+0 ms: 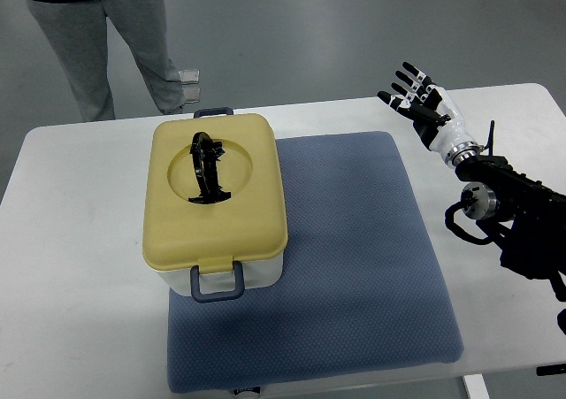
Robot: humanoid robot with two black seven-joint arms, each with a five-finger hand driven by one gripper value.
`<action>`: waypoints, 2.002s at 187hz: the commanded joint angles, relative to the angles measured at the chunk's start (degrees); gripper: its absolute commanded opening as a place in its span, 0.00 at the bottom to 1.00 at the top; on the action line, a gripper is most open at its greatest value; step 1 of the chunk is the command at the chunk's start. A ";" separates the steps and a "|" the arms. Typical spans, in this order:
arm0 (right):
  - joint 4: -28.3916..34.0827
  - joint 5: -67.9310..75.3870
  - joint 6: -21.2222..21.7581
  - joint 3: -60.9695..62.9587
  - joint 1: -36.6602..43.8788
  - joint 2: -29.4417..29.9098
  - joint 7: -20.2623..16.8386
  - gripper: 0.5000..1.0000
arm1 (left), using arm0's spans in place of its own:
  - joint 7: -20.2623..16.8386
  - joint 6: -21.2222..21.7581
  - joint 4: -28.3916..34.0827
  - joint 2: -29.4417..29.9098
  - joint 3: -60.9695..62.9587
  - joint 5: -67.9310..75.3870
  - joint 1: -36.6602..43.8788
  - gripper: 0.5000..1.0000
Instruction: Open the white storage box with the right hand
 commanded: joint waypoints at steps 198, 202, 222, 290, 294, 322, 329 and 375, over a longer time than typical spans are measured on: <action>10.90 -41.74 3.17 -2.98 19.32 -5.46 0.27 0.85 | 0.02 0.00 0.00 0.00 0.02 0.01 0.00 1.00; 11.60 -42.62 3.61 -3.07 20.20 -5.46 0.27 0.85 | 0.02 0.00 0.00 0.00 0.02 0.01 0.00 1.00; 14.06 -48.69 5.98 -4.39 24.50 -5.29 0.79 0.85 | 0.02 0.00 0.00 0.00 0.02 0.01 0.00 1.00; 19.51 -70.13 9.06 -18.28 37.07 -1.95 5.01 0.84 | 0.02 0.00 0.00 0.00 0.02 0.01 0.00 1.00; 19.60 -70.75 9.06 -18.89 37.69 -1.51 5.01 0.84 | 0.02 0.00 0.00 0.00 0.02 0.01 0.00 1.00; 20.30 -72.86 9.15 -20.82 41.11 -0.01 5.56 0.84 | 0.02 0.00 0.00 0.00 0.02 0.01 0.00 1.00; 20.74 -73.03 9.24 -20.91 41.55 0.60 5.56 0.84 | 0.02 0.00 0.00 0.00 0.02 0.01 0.00 1.00; 24.35 -78.74 9.24 -24.25 43.40 3.15 5.56 0.82 | 0.02 0.00 0.00 0.00 0.02 0.01 0.00 1.00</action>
